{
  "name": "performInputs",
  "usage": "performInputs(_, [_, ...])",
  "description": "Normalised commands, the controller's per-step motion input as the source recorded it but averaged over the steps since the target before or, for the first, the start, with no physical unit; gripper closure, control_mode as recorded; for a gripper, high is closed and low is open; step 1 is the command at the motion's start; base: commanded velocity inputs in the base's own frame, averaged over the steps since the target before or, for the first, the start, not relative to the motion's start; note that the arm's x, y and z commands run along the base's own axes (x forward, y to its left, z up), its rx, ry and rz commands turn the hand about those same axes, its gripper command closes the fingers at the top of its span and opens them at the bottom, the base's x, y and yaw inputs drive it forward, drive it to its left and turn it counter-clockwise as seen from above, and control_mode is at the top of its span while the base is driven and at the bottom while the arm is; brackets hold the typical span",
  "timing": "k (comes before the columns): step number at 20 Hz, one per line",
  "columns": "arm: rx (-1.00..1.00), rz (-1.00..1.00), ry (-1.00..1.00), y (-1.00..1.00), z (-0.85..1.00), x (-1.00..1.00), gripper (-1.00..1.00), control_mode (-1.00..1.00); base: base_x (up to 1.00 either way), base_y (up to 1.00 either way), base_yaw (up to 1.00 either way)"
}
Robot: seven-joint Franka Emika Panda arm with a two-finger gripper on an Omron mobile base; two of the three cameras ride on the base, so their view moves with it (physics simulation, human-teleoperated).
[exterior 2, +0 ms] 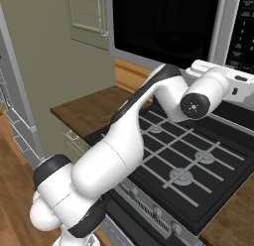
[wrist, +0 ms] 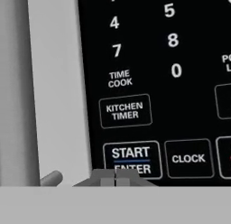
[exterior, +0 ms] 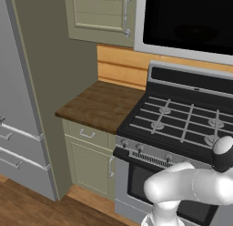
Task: Pick the garlic from the sink and place it in the bowl. Then pick the bowl and place it in the microwave. Then close the microwave door and press the start button.
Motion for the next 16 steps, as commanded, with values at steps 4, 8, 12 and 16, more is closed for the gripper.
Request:
performInputs(4, [0.02,0.00,0.00,-0.13,0.13,0.39,1.00,-1.00,0.00,0.00,0.00])
performInputs(8, [0.07,0.02,0.01,-0.38,0.09,0.53,1.00,-1.00,0.00,0.00,0.00])
performInputs(12, [0.07,0.06,0.12,-0.43,0.00,0.78,1.00,-1.00,0.00,0.00,0.00])
performInputs(16, [0.04,0.05,0.11,-0.31,0.00,0.69,1.00,-1.00,0.00,0.00,0.00])
